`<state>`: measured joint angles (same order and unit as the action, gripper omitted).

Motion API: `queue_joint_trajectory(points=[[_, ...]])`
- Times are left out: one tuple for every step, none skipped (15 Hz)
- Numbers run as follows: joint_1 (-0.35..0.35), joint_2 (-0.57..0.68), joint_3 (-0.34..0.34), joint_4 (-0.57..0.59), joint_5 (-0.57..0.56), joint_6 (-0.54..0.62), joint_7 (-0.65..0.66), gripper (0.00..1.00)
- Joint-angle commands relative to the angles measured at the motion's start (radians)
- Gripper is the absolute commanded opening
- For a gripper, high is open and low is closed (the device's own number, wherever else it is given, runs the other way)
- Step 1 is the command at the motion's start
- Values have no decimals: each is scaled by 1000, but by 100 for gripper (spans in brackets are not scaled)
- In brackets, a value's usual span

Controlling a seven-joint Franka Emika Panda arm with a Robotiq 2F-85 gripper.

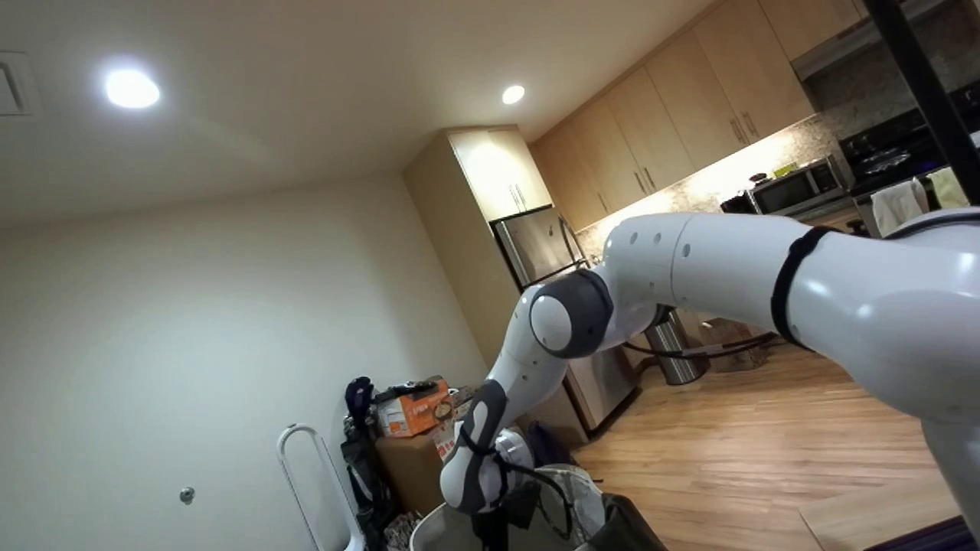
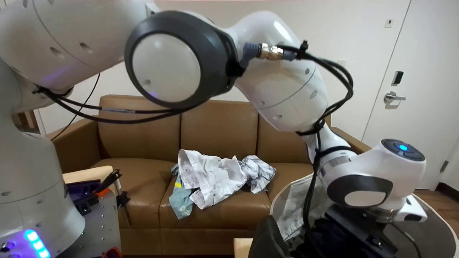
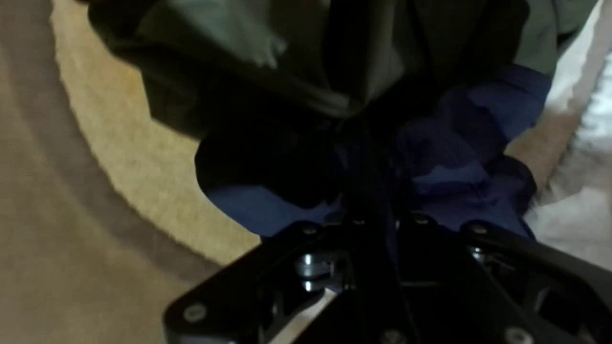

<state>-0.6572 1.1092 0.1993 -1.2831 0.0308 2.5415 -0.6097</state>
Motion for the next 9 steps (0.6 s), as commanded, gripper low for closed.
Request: queue_joint_trajectory(points=[[5,-42,1,-28,31,41,-41,8],[5,-75,4,-48,33,44,-46,11],[11,-80,-3,-47,36,36,-46,11],[14,-73,-8,-47,36,36,-45,11],[14,-62,-11,-45,35,37,-44,8],[21,-45,-19,-25,33,22,-34,8],[28,-47,-21,-14,29,26,-38,8],[40,-58,-29,-13,24,38,-32,8],[56,-76,-37,-7,17,53,-26,8]])
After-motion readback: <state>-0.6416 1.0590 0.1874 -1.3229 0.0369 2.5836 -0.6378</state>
